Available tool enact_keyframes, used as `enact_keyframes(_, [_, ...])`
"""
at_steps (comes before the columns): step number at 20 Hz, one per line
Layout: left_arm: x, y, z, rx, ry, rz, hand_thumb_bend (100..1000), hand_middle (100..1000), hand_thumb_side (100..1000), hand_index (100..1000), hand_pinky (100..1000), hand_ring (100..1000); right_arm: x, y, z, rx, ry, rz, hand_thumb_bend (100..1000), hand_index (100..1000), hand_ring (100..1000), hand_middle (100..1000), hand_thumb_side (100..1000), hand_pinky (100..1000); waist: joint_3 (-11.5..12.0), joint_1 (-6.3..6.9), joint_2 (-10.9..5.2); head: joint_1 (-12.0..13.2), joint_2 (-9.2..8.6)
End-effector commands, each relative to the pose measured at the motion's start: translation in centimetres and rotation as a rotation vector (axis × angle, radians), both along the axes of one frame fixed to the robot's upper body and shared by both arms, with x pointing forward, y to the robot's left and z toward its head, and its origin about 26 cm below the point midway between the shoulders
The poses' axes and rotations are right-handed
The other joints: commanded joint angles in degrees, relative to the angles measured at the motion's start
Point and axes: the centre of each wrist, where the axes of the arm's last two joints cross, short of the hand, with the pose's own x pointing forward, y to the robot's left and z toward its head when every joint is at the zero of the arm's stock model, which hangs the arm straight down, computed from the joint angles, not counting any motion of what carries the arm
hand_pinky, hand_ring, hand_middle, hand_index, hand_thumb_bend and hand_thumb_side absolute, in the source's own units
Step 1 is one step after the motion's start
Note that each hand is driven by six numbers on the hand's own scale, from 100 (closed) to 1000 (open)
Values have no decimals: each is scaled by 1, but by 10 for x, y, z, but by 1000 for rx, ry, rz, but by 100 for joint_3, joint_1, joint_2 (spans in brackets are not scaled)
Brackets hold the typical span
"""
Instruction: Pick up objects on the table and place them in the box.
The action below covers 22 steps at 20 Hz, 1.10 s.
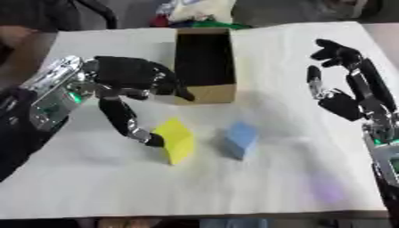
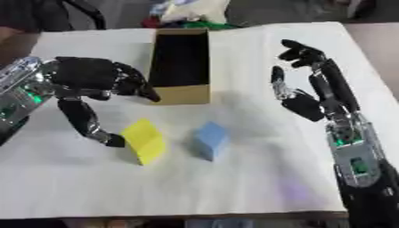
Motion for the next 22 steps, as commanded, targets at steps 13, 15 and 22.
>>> enact_keyframes(13, [1,13,-6,371,-20,-171,528,801,940,972,868,835,1,-5,9,-10,-20,3,100,922,753,680,684,697,-10,25,-57,-14,30])
enact_keyframes(15, [2,14,-8,378,-19,-164,537,802,938,972,869,835,1,-5,9,-9,-20,3,100,922,753,679,684,697,-12,25,-55,-16,30])
enact_keyframes(22, [3,13,-17,394,-22,-156,542,800,934,970,867,833,2,-4,9,-8,-21,6,100,922,753,679,689,697,-29,19,-45,-19,30])
